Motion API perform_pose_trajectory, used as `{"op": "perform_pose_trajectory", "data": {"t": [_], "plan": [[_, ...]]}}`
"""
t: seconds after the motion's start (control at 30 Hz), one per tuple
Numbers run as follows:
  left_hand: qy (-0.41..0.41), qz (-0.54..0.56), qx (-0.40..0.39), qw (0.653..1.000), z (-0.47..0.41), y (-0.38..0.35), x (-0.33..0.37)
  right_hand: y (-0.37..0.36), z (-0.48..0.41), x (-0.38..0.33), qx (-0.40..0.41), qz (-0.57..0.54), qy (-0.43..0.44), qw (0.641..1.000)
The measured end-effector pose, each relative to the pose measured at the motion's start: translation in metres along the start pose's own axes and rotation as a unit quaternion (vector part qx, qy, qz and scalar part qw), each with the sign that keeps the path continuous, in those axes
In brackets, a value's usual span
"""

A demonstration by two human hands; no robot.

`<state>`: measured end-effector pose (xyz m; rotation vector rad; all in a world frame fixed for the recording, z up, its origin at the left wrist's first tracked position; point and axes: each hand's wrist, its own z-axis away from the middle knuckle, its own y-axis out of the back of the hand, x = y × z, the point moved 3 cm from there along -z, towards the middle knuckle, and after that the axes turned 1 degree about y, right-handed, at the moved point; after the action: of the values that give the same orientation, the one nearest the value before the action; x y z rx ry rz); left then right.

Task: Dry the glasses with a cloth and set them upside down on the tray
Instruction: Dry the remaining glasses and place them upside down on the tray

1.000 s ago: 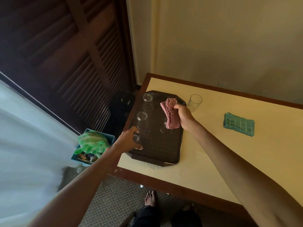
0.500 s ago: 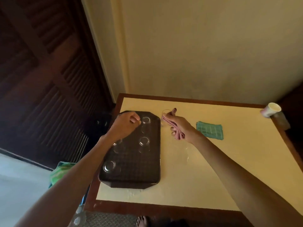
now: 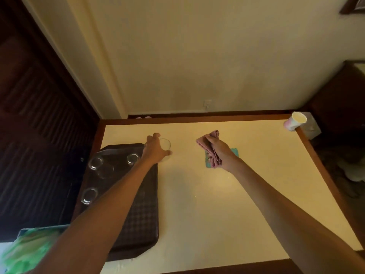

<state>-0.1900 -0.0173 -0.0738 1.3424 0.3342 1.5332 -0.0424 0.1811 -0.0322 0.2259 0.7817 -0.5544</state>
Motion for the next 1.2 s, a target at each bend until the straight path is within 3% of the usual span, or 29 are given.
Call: {"op": "perform_pose_trajectory", "data": {"t": [0.2, 0.5, 0.63, 0.8, 0.93, 1.0, 1.13, 1.2], "plan": [[0.058, -0.067, 0.034, 0.996, -0.031, -0.040, -0.001, 0.009, -0.033, -0.002, -0.024, -0.054, -0.032, 0.998], [0.047, 0.070, 0.089, 0.992, -0.024, -0.029, 0.002, 0.019, -0.050, -0.006, 0.000, 0.011, -0.009, 1.000], [0.011, 0.197, 0.105, 0.975, -0.008, 0.008, 0.027, 0.008, -0.047, -0.017, -0.017, -0.017, 0.006, 1.000], [-0.056, 0.303, 0.064, 0.949, 0.020, 0.049, 0.069, -0.022, -0.022, -0.037, -0.112, -0.089, 0.052, 0.988], [-0.086, 0.315, 0.071, 0.943, 0.045, 0.071, 0.088, -0.047, 0.014, -0.062, -0.213, -0.120, 0.164, 0.956], [-0.100, 0.304, 0.094, 0.943, 0.055, 0.084, 0.094, -0.054, 0.030, -0.072, -0.227, -0.117, 0.174, 0.951], [-0.160, 0.250, 0.153, 0.943, 0.078, 0.113, 0.094, -0.066, 0.054, -0.077, -0.159, -0.112, 0.142, 0.971], [-0.170, 0.238, 0.168, 0.942, 0.086, 0.125, 0.090, -0.073, 0.066, -0.073, -0.177, -0.104, 0.146, 0.968]]}}
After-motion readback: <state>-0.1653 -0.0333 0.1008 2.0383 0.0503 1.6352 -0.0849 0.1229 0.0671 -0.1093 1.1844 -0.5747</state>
